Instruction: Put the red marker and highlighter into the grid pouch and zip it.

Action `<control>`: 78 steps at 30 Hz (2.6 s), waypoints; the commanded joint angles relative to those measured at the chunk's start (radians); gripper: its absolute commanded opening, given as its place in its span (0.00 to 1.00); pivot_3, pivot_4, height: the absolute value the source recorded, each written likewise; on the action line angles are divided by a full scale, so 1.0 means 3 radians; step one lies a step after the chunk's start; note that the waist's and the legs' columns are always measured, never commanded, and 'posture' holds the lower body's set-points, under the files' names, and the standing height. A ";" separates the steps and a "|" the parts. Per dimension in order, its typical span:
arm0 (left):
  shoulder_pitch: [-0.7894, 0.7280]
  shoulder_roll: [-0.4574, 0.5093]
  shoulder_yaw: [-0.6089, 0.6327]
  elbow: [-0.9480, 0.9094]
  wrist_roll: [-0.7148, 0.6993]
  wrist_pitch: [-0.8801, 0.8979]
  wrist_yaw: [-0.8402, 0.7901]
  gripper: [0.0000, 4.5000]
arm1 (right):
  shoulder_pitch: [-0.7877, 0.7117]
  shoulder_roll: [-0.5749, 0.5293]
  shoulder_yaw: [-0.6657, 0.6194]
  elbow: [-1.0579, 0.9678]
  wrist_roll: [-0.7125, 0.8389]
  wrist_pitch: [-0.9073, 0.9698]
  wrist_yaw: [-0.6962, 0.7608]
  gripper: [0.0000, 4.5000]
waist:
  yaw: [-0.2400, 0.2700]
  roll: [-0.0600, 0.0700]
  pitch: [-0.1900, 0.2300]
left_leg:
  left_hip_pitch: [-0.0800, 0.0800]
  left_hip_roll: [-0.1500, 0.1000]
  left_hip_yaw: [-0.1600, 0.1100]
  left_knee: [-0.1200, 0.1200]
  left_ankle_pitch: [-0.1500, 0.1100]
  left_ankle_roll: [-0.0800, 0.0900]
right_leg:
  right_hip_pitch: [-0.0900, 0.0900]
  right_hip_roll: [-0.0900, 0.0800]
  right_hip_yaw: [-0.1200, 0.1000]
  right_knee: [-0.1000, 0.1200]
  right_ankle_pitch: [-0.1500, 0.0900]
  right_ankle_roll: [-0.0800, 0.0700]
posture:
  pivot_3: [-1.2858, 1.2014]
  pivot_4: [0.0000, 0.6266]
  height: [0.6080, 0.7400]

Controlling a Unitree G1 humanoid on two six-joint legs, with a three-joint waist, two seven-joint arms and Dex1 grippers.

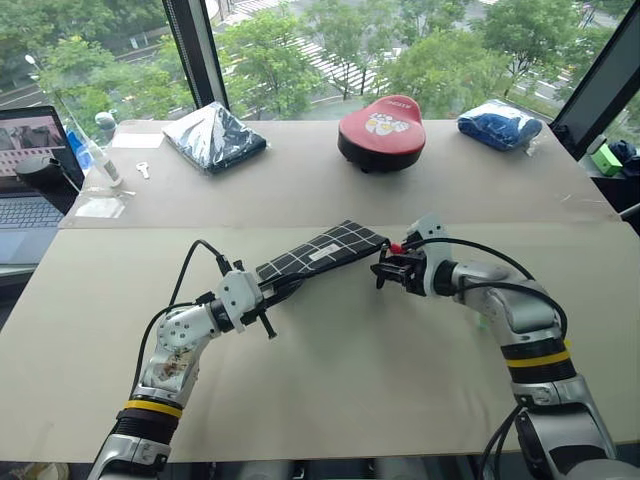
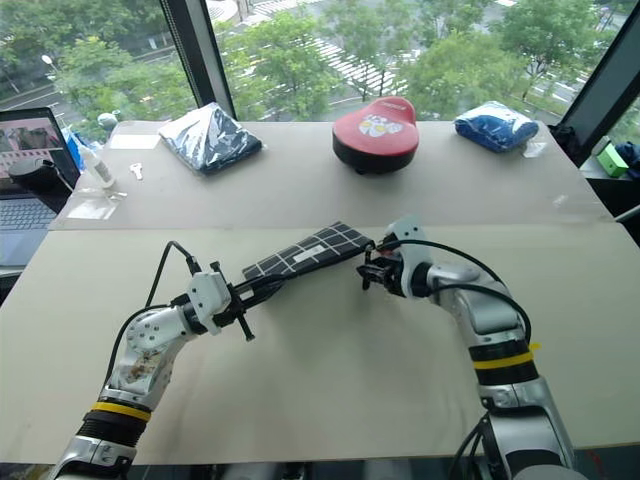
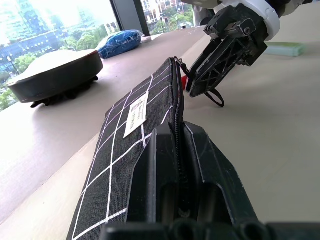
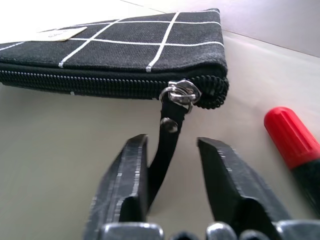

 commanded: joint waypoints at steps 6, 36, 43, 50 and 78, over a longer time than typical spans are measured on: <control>-0.0010 -0.0029 0.0076 -0.0093 -0.0004 -0.0080 0.0059 0.00 | -0.0033 -0.0018 -0.0001 -0.0267 0.0109 -0.0097 0.0283 0.02 | -0.0003 0.0000 0.0000 | 0.0000 0.0000 0.0000 0.0000 0.0000 0.0000 | 0.0000 0.0001 0.0000 0.0000 0.0000 0.0000 | 0.52 0.24 1.00; -0.0120 -0.0094 0.0041 -0.0041 0.0008 -0.0064 0.0032 0.00 | -0.0504 0.0392 0.1092 -0.0133 -0.0232 -0.0340 0.0942 0.02 | -0.0036 0.0000 0.0000 | 0.0001 0.0000 -0.0002 0.0000 0.0001 -0.0003 | -0.0003 0.0002 -0.0002 0.0003 0.0000 0.0000 | 0.52 0.24 1.00; -0.0095 -0.0093 0.0043 -0.0078 0.0019 -0.0053 0.0056 0.00 | -0.0620 0.0503 0.0786 0.0182 -0.0261 -0.0327 0.0743 0.21 | -0.0044 0.0000 0.0000 | 0.0001 0.0000 -0.0002 -0.0001 0.0003 -0.0005 | -0.0005 0.0002 -0.0002 0.0004 0.0000 0.0000 | 0.52 0.24 1.00; -0.0050 -0.0106 0.0034 -0.0136 0.0027 -0.0040 0.0076 0.00 | -0.0186 -0.0083 0.0250 -0.0800 0.0533 0.0447 0.1163 0.59 | -0.0016 0.0000 0.0000 | -0.0004 -0.0002 -0.0004 -0.0001 0.0002 -0.0004 | -0.0006 0.0000 -0.0003 0.0001 0.0000 0.0000 | 0.52 0.24 1.00; -0.0310 -0.0404 0.0023 0.0286 0.0014 -0.0142 0.0101 0.00 | 0.1231 -0.0464 -0.1759 -0.1908 0.0194 0.2081 -0.1225 0.59 | 0.0091 -0.0006 -0.0001 | -0.0005 0.0001 0.0000 0.0016 -0.0016 0.0030 | 0.0000 -0.0011 -0.0001 -0.0010 0.0001 -0.0003 | 0.52 0.24 1.00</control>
